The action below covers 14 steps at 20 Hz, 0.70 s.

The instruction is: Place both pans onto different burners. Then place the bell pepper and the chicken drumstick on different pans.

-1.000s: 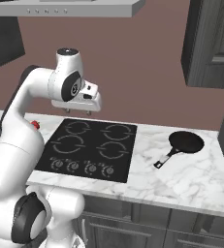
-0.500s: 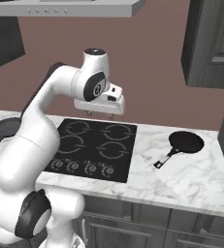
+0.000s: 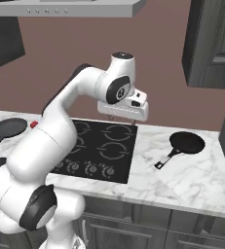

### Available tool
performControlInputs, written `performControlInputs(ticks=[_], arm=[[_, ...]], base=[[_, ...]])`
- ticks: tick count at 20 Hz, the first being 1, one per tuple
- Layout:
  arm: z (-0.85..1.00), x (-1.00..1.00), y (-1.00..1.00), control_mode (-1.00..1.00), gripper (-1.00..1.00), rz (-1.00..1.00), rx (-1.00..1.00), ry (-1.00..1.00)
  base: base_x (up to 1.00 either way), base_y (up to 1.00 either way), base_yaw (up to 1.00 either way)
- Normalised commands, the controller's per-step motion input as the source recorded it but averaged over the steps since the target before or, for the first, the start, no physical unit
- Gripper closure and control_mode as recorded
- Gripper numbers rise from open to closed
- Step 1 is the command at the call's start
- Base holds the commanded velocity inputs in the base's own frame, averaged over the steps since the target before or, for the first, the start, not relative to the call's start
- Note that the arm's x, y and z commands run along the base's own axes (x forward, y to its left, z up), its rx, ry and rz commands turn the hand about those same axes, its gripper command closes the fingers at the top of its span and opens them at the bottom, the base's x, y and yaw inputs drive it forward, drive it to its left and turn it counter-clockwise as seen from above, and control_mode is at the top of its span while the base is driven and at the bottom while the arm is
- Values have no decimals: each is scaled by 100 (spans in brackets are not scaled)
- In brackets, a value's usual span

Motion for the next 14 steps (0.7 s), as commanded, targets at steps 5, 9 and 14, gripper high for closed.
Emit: performControlInputs(ticks=[5, 9, 14], arm=[[-52, 0, -55, -100, -100, -6, 0, 0], [-51, 0, -51, -100, -100, -3, 0, 0], [-46, 5, -48, -100, -100, -1, 0, 0]], base=[[0, 0, 0], [0, 0, 0], [0, 0, 0]])
